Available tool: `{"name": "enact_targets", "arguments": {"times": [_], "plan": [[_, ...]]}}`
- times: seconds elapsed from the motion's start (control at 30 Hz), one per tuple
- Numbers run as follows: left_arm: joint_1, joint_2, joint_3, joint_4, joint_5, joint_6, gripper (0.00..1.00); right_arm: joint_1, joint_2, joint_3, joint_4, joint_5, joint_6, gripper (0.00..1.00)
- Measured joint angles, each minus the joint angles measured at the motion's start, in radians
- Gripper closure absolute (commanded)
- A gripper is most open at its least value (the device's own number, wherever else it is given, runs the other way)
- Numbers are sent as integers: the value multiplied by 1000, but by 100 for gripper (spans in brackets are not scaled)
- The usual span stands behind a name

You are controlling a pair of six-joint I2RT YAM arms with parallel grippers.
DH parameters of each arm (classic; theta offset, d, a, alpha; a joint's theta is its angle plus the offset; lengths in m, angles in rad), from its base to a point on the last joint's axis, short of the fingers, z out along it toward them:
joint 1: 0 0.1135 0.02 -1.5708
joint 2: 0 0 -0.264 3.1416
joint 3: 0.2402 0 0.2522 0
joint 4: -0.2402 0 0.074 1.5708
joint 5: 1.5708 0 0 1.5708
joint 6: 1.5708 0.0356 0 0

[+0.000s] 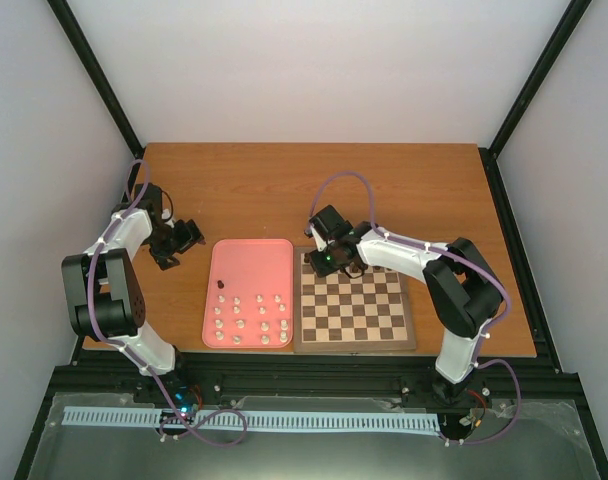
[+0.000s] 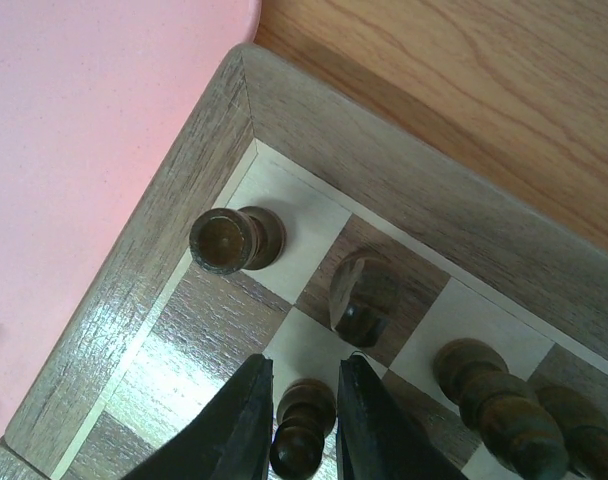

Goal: Set up the chess pieces on the board
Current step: Place the chess piece on the chessboard.

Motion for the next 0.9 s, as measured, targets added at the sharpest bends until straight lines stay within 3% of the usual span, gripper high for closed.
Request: {"name": "enact_targets", "arguments": {"times": [0.8, 0.9], "plan": [[0, 0, -2, 0, 0, 4, 0, 0, 0, 15, 2, -45, 0, 82], [0, 2, -2, 0, 0, 4, 0, 0, 0, 15, 2, -45, -1, 77]]}}
